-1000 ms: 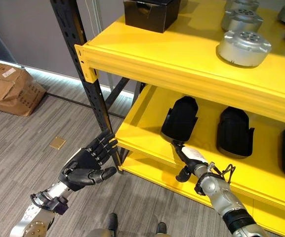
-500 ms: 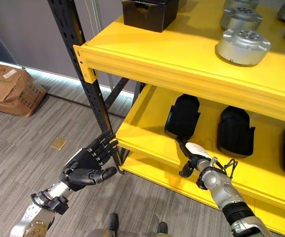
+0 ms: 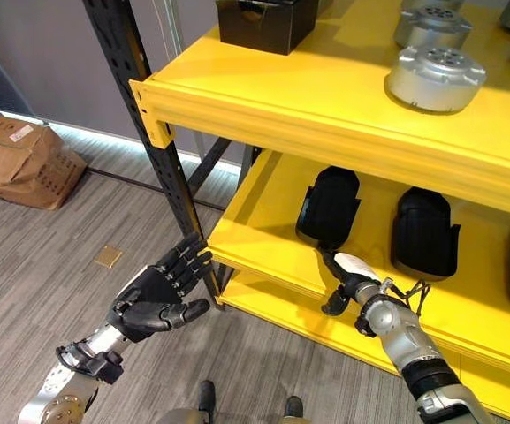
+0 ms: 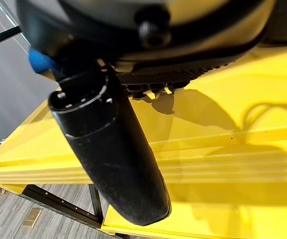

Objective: Move parts from the plastic box to the shelf.

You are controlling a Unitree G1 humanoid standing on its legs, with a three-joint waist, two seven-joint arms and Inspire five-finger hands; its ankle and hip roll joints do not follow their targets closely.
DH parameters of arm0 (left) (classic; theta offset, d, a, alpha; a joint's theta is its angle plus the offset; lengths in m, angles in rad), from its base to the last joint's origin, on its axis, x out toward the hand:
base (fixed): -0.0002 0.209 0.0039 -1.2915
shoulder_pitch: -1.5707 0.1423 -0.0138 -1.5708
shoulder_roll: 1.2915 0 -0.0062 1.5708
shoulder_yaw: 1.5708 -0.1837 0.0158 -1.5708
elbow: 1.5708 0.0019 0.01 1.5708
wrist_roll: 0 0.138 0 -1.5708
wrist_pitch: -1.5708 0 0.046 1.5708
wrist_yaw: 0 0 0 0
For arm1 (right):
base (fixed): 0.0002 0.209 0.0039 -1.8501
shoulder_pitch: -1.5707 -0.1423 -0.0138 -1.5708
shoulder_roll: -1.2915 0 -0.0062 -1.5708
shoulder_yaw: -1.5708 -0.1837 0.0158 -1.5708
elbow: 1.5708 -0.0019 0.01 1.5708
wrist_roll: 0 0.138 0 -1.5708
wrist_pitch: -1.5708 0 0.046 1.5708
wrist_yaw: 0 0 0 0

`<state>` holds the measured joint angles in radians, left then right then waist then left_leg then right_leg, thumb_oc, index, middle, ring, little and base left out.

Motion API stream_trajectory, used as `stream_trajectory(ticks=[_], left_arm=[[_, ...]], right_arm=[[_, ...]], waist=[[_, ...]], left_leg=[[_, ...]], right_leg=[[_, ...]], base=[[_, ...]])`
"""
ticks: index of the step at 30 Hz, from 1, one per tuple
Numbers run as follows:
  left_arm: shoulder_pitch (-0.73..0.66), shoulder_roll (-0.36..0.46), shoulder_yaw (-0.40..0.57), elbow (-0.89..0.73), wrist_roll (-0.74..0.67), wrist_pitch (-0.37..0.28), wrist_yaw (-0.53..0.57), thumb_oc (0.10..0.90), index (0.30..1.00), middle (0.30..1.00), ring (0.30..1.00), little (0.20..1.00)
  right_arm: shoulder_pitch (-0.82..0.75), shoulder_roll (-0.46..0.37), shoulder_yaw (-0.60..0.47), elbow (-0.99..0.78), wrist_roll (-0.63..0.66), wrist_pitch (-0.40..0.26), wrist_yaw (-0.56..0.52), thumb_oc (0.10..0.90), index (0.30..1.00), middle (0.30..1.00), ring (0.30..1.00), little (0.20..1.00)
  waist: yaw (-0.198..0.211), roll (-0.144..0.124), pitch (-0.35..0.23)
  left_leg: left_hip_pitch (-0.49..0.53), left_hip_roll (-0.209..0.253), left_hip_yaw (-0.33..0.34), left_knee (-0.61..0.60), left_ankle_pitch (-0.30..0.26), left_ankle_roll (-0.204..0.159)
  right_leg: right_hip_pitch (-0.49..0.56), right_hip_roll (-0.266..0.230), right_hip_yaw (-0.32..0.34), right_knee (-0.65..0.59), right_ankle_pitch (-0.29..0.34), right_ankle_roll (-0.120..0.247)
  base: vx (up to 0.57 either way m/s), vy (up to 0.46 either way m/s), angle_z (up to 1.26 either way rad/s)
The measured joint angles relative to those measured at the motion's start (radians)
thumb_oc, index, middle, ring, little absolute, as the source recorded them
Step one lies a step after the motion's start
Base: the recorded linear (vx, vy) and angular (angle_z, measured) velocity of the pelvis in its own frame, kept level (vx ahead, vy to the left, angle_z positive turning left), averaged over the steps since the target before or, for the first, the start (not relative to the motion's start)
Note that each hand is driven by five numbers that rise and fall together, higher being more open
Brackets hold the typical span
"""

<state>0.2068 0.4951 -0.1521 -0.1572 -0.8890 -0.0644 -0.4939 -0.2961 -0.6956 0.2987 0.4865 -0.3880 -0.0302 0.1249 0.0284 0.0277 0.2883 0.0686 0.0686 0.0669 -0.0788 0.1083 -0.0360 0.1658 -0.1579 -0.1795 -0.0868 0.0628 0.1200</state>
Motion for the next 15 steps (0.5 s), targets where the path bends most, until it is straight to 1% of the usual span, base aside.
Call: stream_trajectory(ticks=[4, 7, 8, 9, 11, 12, 13, 14, 15], left_arm=[[0.0, 0.0, 0.0, 0.0, 0.0, 0.0, -0.002, 0.9, 1.0, 1.0, 1.0, 1.0], [0.0, -0.001, 0.0, 0.0, 0.001, 0.0, -0.02, 0.9, 1.0, 1.0, 1.0, 1.0], [0.0, -0.002, -0.001, -0.001, 0.001, 0.0, -0.021, 0.9, 1.0, 1.0, 1.0, 1.0], [0.006, -0.004, 0.001, -0.001, 0.002, -0.002, -0.021, 0.9, 1.0, 1.0, 1.0, 1.0], [0.005, -0.006, 0.002, -0.001, 0.004, -0.003, -0.02, 0.9, 1.0, 1.0, 1.0, 1.0], [0.002, -0.006, 0.002, -0.001, 0.005, -0.005, -0.02, 0.9, 1.0, 1.0, 1.0, 1.0], [0.0, -0.007, 0.002, -0.001, 0.006, -0.007, -0.02, 0.9, 1.0, 1.0, 1.0, 1.0], [0.001, -0.009, 0.004, -0.001, 0.01, -0.009, -0.02, 0.9, 1.0, 1.0, 1.0, 1.0], [0.0, -0.008, 0.005, -0.001, 0.011, -0.009, -0.018, 0.9, 1.0, 1.0, 1.0, 1.0]], right_arm=[[0.001, 0.0, -0.005, -0.017, -0.001, -0.003, 0.035, 0.9, 1.0, 1.0, 1.0, 1.0], [0.047, 0.0, -0.039, -0.1, -0.002, 0.002, 0.083, 0.9, 1.0, 1.0, 1.0, 1.0], [0.066, 0.001, -0.045, -0.132, -0.004, 0.008, 0.091, 0.9, 1.0, 1.0, 1.0, 1.0], [0.141, 0.002, -0.051, -0.248, -0.005, 0.005, 0.125, 0.9, 1.0, 1.0, 1.0, 1.0], [0.222, 0.0, -0.043, -0.395, -0.001, -0.001, 0.194, 0.9, 1.0, 1.0, 1.0, 1.0], [0.222, -0.002, -0.04, -0.424, 0.034, 0.0, 0.229, 0.9, 1.0, 1.0, 1.0, 1.0], [0.234, -0.011, -0.043, -0.472, 0.078, 0.016, 0.268, 0.9, 1.0, 1.0, 1.0, 1.0], [0.267, -0.023, -0.044, -0.544, 0.122, 0.019, 0.306, 0.9, 1.0, 1.0, 1.0, 1.0], [0.29, -0.024, -0.038, -0.595, 0.188, 0.011, 0.349, 0.9, 1.0, 1.0, 1.0, 1.0]], waist=[[-0.004, 0.0, 0.0], [-0.008, -0.001, 0.001], [-0.019, -0.004, 0.002], [-0.025, -0.015, 0.009], [-0.033, -0.034, 0.018], [-0.045, -0.042, 0.02], [-0.055, -0.044, 0.022], [-0.051, -0.044, 0.022], [-0.056, -0.048, 0.022]], left_leg=[[-0.002, 0.0, 0.001, 0.0, -0.001, 0.001], [-0.009, 0.0, 0.002, 0.0, 0.0, -0.001], [-0.01, -0.001, 0.002, 0.0, 0.0, -0.001], [-0.01, -0.001, 0.003, 0.0, 0.001, -0.002], [-0.01, 0.002, 0.009, 0.0, 0.001, -0.002], [-0.01, 0.001, 0.009, 0.0, 0.001, -0.002], [-0.011, 0.001, 0.009, 0.0, 0.001, -0.002], [-0.012, 0.001, 0.009, 0.0, 0.001, -0.003], [-0.011, 0.003, 0.01, 0.0, 0.001, -0.003]], right_leg=[[-0.002, 0.001, 0.001, 0.0, -0.001, -0.001], [-0.008, 0.001, 0.0, 0.0, -0.001, -0.001], [-0.01, 0.001, 0.0, 0.0, -0.001, -0.001], [-0.01, 0.003, 0.0, 0.0, -0.002, -0.002], [-0.014, 0.006, 0.005, 0.0, -0.002, -0.002], [-0.013, 0.006, 0.006, 0.0, -0.002, -0.003], [-0.015, 0.005, 0.007, 0.001, -0.002, -0.003], [-0.016, 0.005, 0.007, 0.001, -0.002, -0.003], [-0.016, 0.007, 0.009, 0.0, -0.002, -0.003]], base=[[-0.02, 0.033, 0.0], [-0.02, 0.021, 0.0], [-0.06, 0.04, 0.0], [-0.05, 0.028, -0.03], [-0.06, 0.029, -0.07], [-0.06, 0.031, -0.04], [-0.06, 0.035, 0.01], [-0.05, 0.032, -0.02], [-0.06, 0.033, -0.02]])
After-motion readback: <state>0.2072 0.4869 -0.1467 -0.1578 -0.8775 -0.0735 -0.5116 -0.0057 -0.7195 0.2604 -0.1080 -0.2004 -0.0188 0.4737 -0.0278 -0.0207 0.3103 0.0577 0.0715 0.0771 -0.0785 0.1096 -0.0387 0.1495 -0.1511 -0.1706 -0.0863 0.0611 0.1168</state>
